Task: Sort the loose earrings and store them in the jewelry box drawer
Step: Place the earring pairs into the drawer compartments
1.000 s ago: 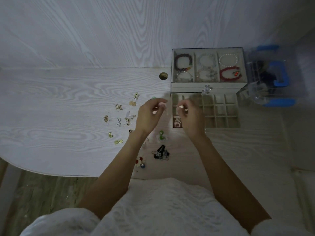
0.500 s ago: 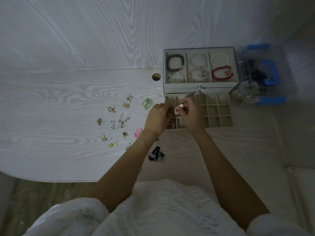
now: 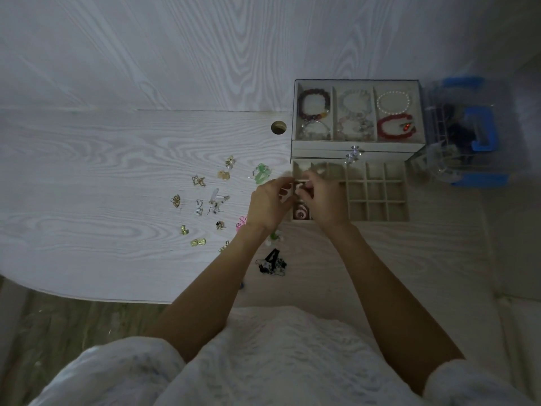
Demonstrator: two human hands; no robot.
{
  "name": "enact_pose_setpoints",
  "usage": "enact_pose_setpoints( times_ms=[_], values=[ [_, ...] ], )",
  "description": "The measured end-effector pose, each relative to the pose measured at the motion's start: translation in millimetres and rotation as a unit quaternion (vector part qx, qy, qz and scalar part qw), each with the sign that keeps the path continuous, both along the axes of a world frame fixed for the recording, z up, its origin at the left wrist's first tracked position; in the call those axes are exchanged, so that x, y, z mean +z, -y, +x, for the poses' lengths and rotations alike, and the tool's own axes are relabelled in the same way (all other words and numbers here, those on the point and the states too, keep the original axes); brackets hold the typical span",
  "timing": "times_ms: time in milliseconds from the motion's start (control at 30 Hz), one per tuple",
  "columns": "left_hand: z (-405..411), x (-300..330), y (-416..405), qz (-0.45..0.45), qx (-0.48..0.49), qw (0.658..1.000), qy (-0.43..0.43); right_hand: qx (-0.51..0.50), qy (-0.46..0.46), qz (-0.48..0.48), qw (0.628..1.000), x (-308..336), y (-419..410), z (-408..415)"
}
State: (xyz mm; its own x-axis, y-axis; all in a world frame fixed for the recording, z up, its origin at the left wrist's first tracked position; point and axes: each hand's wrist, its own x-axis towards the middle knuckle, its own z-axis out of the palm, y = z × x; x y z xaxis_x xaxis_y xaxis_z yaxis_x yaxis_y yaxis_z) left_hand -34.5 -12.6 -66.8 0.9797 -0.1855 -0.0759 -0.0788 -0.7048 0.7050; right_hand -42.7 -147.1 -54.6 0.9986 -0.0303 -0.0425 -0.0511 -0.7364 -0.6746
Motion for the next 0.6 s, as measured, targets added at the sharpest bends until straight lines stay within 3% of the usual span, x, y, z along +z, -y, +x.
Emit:
enact_pose_setpoints(
  times_ms=[133,300,600],
  values=[
    [-0.4,-0.5,0.1,-0.003,0.001,1.000,0.001,0.002,0.046,-0.052,0.998,-2.3,-4.4,2.9],
    [-0.5,-0.8,-1.1,0.015,-0.011,1.000,0.002,0.006,0.033,-0.125,0.992,-10.8,5.6,8.6],
    [2.0,0.0,-17.4,0.000,0.031,0.999,0.017,0.101,0.082,-0.223,0.966,-8.5,9.0,4.4]
  ],
)
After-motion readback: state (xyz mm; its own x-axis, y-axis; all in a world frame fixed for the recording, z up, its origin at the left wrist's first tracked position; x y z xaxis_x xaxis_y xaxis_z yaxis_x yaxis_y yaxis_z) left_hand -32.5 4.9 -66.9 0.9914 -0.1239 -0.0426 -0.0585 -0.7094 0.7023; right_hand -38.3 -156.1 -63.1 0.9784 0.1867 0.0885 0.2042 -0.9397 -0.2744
